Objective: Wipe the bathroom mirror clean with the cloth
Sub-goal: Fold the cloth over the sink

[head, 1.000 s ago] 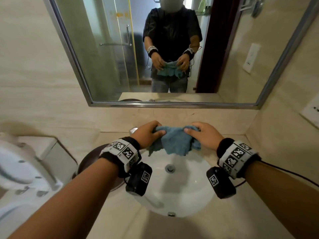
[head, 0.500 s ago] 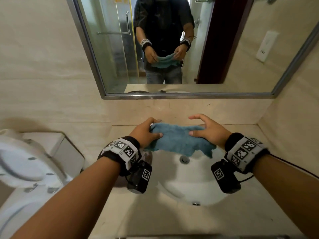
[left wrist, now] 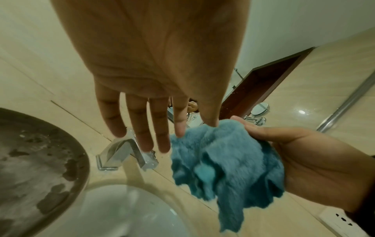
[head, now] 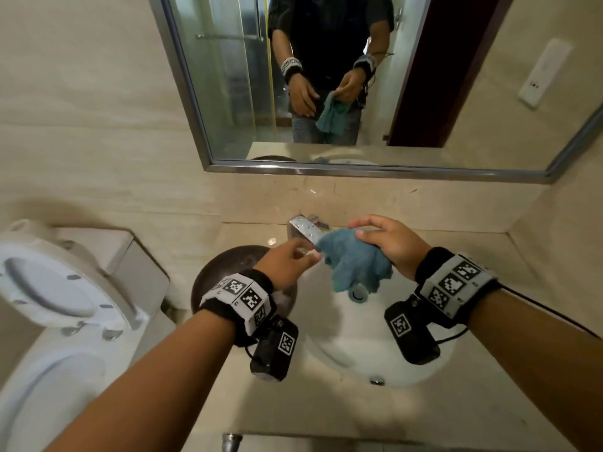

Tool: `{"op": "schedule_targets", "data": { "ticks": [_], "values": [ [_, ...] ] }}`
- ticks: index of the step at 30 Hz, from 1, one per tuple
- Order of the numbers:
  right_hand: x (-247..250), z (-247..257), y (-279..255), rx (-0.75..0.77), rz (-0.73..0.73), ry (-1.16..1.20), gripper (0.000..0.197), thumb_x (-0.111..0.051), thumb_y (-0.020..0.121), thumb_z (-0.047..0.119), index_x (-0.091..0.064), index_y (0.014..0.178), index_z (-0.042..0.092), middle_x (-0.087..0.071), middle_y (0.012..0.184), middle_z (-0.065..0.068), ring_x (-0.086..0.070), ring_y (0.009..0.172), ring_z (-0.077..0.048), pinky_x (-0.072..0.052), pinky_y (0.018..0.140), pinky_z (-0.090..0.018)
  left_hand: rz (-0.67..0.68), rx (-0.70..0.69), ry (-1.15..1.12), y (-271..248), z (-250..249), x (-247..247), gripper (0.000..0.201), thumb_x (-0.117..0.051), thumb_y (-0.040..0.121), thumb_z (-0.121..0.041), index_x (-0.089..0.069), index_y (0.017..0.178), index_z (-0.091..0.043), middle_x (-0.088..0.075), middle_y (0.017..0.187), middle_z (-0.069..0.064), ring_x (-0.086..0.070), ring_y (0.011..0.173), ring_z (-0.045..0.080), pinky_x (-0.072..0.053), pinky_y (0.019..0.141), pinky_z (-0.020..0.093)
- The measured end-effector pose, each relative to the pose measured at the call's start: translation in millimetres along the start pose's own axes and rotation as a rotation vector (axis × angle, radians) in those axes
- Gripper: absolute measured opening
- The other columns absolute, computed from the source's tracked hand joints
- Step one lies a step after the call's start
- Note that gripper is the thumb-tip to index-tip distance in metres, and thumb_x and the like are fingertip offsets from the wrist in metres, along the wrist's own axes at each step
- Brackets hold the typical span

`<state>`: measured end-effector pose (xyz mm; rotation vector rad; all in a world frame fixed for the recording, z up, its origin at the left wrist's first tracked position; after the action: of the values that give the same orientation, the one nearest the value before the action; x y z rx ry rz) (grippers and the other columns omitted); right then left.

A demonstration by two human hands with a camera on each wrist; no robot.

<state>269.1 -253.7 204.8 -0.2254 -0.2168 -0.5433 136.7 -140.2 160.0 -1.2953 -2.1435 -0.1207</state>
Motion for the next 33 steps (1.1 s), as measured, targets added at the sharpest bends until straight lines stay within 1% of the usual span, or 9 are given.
{"op": "schedule_targets", "data": {
  "ticks": [4,8,12,15,18,21,28,31,33],
  "values": [
    [-4.1,1.4,4.6,-0.007,0.061,0.228,0.029,-0.044,0.092,-0.007,-0.055,0.111,0.012,-0.061,0.109,-0.024,-0.063,0.094,-0.031,-0.053,0.082,-0.041,0.156,0.088,-0.151,0.0,-1.0,-33.3,0.046,-0.036,0.095,-0.056,-0.058,0.113,-0.020,-0.065,0.108,0.003,-0.063,0.097,0.019,-0.051,0.087,0.034],
    [-11.4,4.2,4.1,-0.019,0.176,0.266,0.039,-0.039,0.090,-0.015,-0.051,0.119,0.009,-0.060,0.113,-0.014,-0.061,0.103,-0.026,-0.055,0.080,-0.032,0.007,0.071,-0.412,12.5,-11.1,-25.1,0.028,-0.052,0.093,-0.041,-0.061,0.101,-0.016,-0.066,0.106,0.007,-0.061,0.101,0.024,-0.046,0.086,0.036],
    [-3.5,-3.0,4.1,-0.032,0.142,0.083,0.020,-0.056,0.089,-0.002,-0.061,0.101,0.013,-0.066,0.094,-0.011,-0.066,0.079,-0.014,-0.053,0.063,-0.019,-0.056,-0.018,-0.431,17.7,-28.1,-10.5,0.009,-0.066,0.087,-0.018,-0.058,0.089,-0.015,-0.064,0.086,0.010,-0.061,0.079,0.014,-0.047,0.069,0.021],
    [3.6,-4.0,7.9,0.001,0.070,0.149,0.020,-0.052,0.089,-0.007,-0.055,0.086,0.013,-0.061,0.080,-0.007,-0.060,0.066,-0.012,-0.050,0.054,-0.017,-0.028,-0.033,-0.442,16.1,-35.6,-8.0,0.028,-0.072,0.081,-0.020,-0.054,0.103,-0.018,-0.061,0.089,-0.003,-0.060,0.073,0.001,-0.045,0.060,0.013],
    [1.1,-0.3,8.7,0.007,0.084,0.202,0.029,-0.041,0.093,-0.010,-0.054,0.091,0.016,-0.057,0.090,-0.007,-0.058,0.077,-0.018,-0.052,0.065,-0.030,0.071,-0.001,-0.325,15.7,-31.6,-19.3,0.050,-0.080,0.071,-0.028,-0.053,0.113,-0.020,-0.062,0.104,0.001,-0.063,0.091,0.016,-0.054,0.072,0.030],
    [-7.0,6.1,9.1,-0.002,0.184,0.197,0.043,-0.036,0.088,-0.018,-0.059,0.104,0.015,-0.058,0.107,-0.009,-0.061,0.094,-0.024,-0.054,0.079,-0.038,0.028,-0.059,-0.224,16.8,-32.6,-20.2,0.046,-0.079,0.070,-0.030,-0.061,0.108,-0.010,-0.069,0.098,0.010,-0.066,0.086,0.022,-0.055,0.083,0.043],
    [2.1,-0.6,24.9,0.019,0.223,-0.171,0.049,-0.068,0.076,-0.008,-0.058,0.119,0.013,-0.064,0.101,-0.003,-0.063,0.091,-0.015,-0.054,0.080,-0.025,-0.128,-0.111,-0.147,16.3,-41.6,12.2,0.017,-0.067,0.085,-0.013,-0.060,0.093,-0.001,-0.064,0.086,0.012,-0.060,0.076,0.017,-0.050,0.067,0.024],
    [2.2,0.2,31.6,0.062,0.194,-0.475,0.018,-0.076,0.074,0.008,-0.065,0.082,0.021,-0.062,0.073,0.007,-0.057,0.067,-0.006,-0.046,0.063,-0.018,-0.103,-0.119,-0.085,16.1,-42.2,14.5,0.013,-0.063,0.088,-0.014,-0.056,0.095,-0.005,-0.061,0.088,0.010,-0.056,0.079,0.018,-0.048,0.071,0.026],
    [-2.6,2.4,38.2,0.084,0.204,-0.519,0.020,-0.074,0.076,0.013,-0.060,0.063,0.017,-0.054,0.061,0.005,-0.050,0.057,-0.008,-0.039,0.059,-0.022,-0.129,-0.102,-0.043,14.8,-36.9,18.9,0.010,-0.059,0.091,-0.016,-0.053,0.097,-0.010,-0.060,0.089,0.007,-0.055,0.081,0.018,-0.046,0.072,0.026]
  ]
}}
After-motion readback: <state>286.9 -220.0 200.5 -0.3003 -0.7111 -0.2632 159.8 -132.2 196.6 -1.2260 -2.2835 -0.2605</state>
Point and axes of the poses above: each hand's wrist, its own y-axis towards the middle knuckle, its own x-axis out of the back of the hand, z = x × y, the point moved 9 cm from there along y, towards the middle knuckle
